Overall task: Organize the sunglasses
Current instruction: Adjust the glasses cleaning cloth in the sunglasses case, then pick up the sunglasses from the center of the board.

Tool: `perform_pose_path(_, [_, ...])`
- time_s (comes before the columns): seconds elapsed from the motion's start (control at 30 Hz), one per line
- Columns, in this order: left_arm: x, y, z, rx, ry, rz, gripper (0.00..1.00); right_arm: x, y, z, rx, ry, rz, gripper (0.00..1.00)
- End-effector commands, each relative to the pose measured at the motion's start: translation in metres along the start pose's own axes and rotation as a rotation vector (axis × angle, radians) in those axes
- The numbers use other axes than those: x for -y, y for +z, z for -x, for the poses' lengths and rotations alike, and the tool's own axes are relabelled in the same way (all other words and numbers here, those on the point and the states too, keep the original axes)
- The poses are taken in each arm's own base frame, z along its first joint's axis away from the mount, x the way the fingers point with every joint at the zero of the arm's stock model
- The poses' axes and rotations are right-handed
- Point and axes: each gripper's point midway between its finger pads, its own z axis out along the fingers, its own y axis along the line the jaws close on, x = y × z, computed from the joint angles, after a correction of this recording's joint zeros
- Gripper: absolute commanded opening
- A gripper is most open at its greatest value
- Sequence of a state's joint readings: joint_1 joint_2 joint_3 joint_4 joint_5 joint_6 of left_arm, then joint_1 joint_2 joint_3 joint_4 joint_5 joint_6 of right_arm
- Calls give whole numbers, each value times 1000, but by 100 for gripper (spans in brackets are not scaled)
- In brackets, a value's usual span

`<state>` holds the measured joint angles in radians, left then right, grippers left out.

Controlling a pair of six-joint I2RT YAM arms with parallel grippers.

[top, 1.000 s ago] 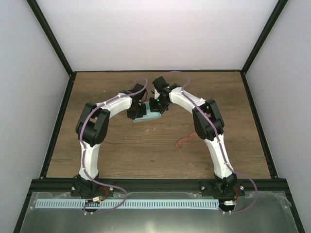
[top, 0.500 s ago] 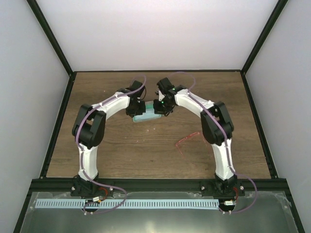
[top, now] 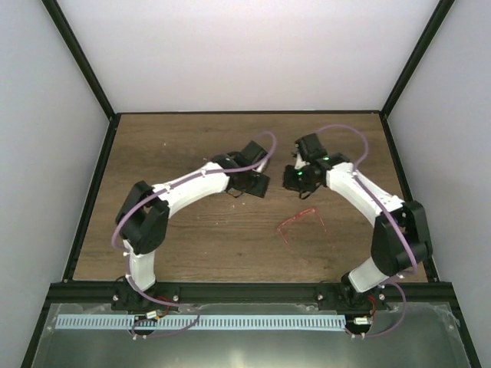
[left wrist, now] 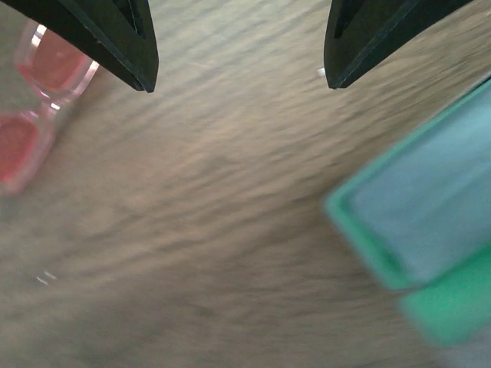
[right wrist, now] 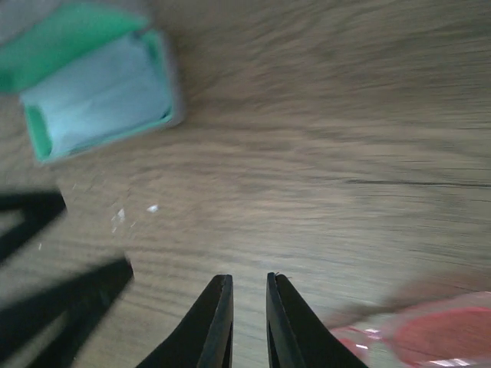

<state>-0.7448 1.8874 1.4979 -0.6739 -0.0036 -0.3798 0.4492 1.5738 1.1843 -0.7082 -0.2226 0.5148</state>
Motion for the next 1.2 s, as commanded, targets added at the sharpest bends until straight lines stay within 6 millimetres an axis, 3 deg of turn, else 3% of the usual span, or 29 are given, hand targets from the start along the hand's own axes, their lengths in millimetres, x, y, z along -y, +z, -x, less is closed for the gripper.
perform_pose_path(0.0, [50, 14, -7, -10, 236, -35, 59, 59, -47, 27, 141, 197, -72, 14])
perform_pose_path(0.17, [96, 20, -15, -22, 371, -72, 58, 114, -82, 32, 232, 334, -120, 19])
perform_pose_path(0.3, [119, 24, -19, -24, 422, -88, 58, 133, -91, 27, 249, 360, -135, 20])
perform_pose_path(0.63, [144, 52, -44, -60, 504, -61, 46, 135, -82, 11, 223, 360, -122, 20])
perform_pose_path(0.9, [145, 65, -49, -78, 535, -35, 44, 136, -78, 9, 216, 354, -118, 20])
perform_pose_path(1.17, [142, 80, -53, -101, 542, -5, 33, 137, -75, 7, 207, 351, -119, 20])
